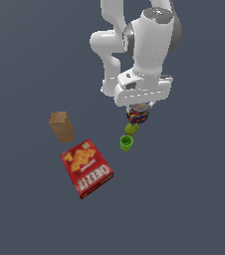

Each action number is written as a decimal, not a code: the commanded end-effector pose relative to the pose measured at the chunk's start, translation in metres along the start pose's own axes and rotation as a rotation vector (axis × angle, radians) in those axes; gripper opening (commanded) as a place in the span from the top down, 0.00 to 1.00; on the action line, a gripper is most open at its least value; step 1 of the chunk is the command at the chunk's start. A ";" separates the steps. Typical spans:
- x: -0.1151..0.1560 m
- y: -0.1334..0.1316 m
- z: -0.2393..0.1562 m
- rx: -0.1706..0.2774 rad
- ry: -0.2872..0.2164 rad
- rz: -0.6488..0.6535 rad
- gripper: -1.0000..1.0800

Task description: Pick up a designated object from a clutter of objects.

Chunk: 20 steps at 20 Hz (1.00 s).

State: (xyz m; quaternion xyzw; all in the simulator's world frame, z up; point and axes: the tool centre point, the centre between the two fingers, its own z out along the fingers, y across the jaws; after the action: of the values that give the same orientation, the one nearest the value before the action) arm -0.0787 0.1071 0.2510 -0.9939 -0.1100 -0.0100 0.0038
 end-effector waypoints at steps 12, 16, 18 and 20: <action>-0.010 0.033 -0.125 -0.002 -0.011 0.002 1.00; -0.011 0.042 -0.157 -0.003 -0.015 0.003 1.00; -0.011 0.045 -0.170 -0.004 -0.016 0.003 1.00; -0.011 0.048 -0.181 -0.004 -0.018 0.004 1.00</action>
State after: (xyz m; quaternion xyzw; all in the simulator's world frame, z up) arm -0.0827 0.0582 0.4207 -0.9941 -0.1082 -0.0009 0.0010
